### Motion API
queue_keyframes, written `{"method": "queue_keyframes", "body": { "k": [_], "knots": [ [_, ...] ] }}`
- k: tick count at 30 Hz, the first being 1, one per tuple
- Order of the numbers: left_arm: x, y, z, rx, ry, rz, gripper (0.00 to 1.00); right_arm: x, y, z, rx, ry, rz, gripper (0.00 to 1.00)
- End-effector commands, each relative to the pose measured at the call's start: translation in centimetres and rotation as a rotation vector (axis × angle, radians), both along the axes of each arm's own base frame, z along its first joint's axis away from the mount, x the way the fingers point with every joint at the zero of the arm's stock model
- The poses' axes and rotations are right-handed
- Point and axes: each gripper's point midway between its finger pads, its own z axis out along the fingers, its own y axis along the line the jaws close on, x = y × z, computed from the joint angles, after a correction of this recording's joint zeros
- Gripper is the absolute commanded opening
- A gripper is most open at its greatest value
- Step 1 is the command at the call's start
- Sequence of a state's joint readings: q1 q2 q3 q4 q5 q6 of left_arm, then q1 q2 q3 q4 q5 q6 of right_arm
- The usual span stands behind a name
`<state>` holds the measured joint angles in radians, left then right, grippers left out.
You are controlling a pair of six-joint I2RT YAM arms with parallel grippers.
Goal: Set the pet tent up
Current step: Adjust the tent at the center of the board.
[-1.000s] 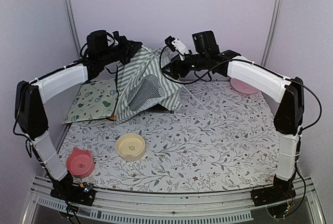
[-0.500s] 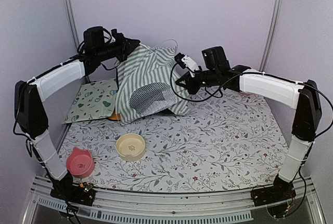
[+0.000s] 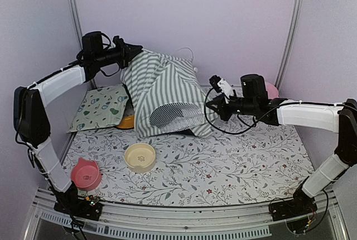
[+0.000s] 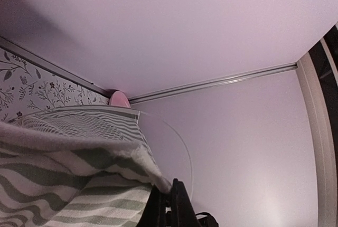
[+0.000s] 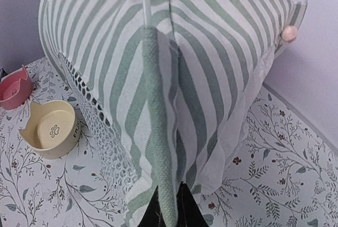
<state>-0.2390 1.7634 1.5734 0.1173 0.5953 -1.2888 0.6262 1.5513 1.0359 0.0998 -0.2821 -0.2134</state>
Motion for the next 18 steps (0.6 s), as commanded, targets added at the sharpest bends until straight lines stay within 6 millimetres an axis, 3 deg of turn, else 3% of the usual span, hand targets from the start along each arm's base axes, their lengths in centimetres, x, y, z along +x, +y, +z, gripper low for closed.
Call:
{"method": "queue_keyframes", "body": {
  "k": [1,4,8,14,16,18],
  "knots": [
    [3.6,7.6,3.7,-0.022,-0.163,0.223,0.00,-0.8,-3.6,-5.2,-0.068,0.153,-0.082,0.13],
    [4.2,7.9,3.8,-0.047,-0.157,0.216,0.00,-1.0,-3.8,-4.7,-0.035,0.130,-0.091,0.30],
    [4.9,8.0,3.8,-0.112,-0.148,0.188,0.00,-0.6,-3.9,-3.8,-0.045,0.117,-0.101,0.41],
    [4.2,5.3,3.6,-0.106,-0.156,0.127,0.00,-0.1,-2.5,4.4,0.049,0.026,-0.061,0.65],
    [3.9,4.7,3.5,-0.107,-0.155,0.111,0.00,0.4,-2.2,6.0,0.045,0.010,-0.064,0.73],
    [3.7,4.1,3.5,-0.104,-0.162,0.094,0.00,1.1,-1.9,6.4,0.020,0.014,-0.068,0.78]
  ]
}}
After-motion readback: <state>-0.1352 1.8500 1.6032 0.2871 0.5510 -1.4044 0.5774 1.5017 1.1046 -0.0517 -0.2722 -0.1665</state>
